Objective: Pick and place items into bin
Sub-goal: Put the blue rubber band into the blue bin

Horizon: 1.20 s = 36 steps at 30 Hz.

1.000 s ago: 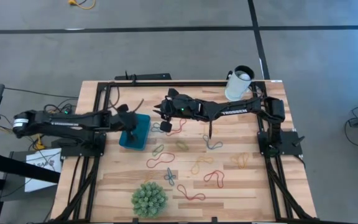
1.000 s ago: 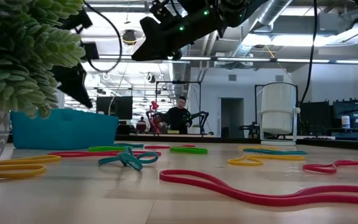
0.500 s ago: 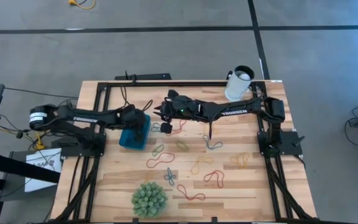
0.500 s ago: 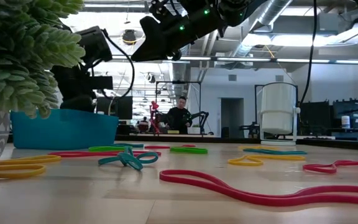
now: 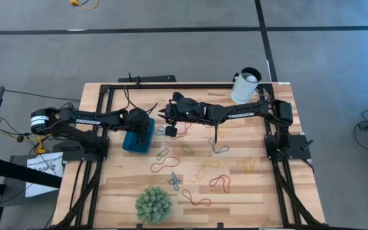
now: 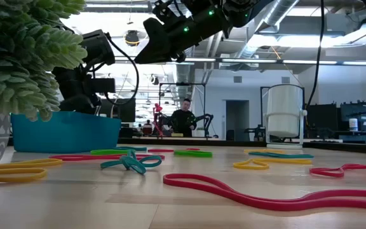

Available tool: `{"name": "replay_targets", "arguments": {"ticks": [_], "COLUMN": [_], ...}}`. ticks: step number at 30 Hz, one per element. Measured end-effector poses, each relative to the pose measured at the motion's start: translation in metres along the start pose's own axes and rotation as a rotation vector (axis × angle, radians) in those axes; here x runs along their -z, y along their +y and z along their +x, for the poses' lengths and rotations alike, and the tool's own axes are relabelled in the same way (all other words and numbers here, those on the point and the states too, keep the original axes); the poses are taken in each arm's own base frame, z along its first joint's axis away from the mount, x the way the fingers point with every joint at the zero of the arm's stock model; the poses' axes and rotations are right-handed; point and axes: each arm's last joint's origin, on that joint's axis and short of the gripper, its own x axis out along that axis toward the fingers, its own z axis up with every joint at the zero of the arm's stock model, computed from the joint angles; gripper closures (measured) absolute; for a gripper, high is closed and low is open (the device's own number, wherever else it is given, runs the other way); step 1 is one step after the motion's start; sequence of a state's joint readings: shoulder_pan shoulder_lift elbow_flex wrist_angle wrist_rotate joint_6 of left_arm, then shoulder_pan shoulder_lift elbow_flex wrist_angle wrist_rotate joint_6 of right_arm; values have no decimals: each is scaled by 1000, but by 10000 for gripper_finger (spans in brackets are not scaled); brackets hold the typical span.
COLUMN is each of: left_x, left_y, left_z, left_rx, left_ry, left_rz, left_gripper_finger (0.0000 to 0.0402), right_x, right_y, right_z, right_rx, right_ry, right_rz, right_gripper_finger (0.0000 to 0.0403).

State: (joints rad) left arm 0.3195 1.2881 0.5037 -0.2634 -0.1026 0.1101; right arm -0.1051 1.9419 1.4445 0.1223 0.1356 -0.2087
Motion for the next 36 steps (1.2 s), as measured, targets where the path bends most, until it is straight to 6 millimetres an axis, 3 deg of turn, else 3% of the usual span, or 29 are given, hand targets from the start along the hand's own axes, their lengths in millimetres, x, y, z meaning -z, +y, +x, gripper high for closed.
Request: {"name": "replay_targets", "arguments": {"ticks": [12,19,29,36], "left_x": [6,2,1,1], "left_y": [-1,4,4,1], "left_z": [0,0,0,0], "left_rx": [27,-150,-152,-62], "left_ry": [56,46,22,17], "left_rz": [62,118,-42,-139], "left_gripper_finger": [401,401,401,397], "right_x": [0,0,0,1], "right_y": [0,0,0,2], "right_z": [0,0,0,0], "right_rx": [-3,-4,-4,-9], "right_ry": [2,2,3,9], "right_rz": [-1,-1,-9,-12], "right_gripper_finger": [330,330,330,330]}}
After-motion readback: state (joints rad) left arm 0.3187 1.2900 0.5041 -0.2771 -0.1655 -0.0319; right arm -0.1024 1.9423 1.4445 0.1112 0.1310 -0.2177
